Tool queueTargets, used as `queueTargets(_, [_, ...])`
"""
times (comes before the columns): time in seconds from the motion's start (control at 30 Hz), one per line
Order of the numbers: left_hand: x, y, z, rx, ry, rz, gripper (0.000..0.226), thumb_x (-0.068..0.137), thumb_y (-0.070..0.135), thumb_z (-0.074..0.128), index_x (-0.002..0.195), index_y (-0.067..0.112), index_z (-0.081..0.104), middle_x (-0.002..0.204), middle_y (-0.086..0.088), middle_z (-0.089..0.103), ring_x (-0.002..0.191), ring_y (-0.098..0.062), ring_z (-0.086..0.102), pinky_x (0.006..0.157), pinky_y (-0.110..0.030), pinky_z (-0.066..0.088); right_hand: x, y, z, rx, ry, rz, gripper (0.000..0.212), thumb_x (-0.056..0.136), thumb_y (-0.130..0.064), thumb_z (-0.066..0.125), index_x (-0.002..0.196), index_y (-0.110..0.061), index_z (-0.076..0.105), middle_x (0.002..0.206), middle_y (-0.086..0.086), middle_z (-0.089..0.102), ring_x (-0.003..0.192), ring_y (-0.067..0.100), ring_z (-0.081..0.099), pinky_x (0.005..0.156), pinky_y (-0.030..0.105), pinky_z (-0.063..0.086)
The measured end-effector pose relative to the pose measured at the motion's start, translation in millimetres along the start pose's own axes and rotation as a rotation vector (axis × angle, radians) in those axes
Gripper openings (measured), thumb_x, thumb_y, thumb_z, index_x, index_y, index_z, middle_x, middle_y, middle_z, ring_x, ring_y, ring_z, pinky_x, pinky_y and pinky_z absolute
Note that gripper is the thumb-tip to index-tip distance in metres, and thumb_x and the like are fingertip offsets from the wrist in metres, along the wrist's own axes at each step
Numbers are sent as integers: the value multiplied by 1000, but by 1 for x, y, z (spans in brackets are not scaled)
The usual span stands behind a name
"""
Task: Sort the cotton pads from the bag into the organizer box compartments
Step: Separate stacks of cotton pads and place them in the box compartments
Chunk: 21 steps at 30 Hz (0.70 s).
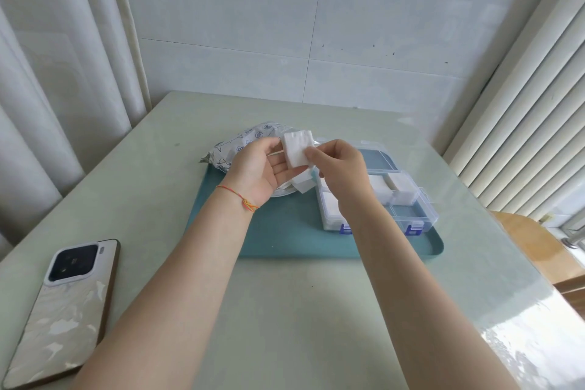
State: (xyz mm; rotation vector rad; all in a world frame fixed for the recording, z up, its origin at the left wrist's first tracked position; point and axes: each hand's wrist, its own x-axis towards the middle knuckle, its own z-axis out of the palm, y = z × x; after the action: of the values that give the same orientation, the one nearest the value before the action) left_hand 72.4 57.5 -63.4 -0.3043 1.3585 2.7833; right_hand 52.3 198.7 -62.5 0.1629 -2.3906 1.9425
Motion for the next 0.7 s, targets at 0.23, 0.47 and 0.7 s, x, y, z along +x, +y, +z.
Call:
queueTargets(0.23, [2,-3,0,146,9,55,31,97,-3,47,125,-14,54,117,-31,64,85,-28,70,76,-33,61,1,-1,-1,-19,-15,-4,15,85,-23,72,82,-16,59,75,-5,61,65,11,52,63,21,44])
queueTargets(0.47, [-2,-4,1,406,118,140,11,93,4,61,101,9,66,90,-11,69,73,-17,68,62,-29,60,2,-5,-5,-72,-32,-38,12,85,-18,67,80,-15,57,74,-2,56,66,13,48,62,24,41])
queueTargets(0.7, [-9,-5,12,476,-124,202,11,96,16,60,100,15,70,94,-3,72,88,-14,68,86,-30,56,-4,-7,2,-288,-71,-257,13,86,-24,68,85,-16,58,75,-8,60,66,6,53,58,11,42])
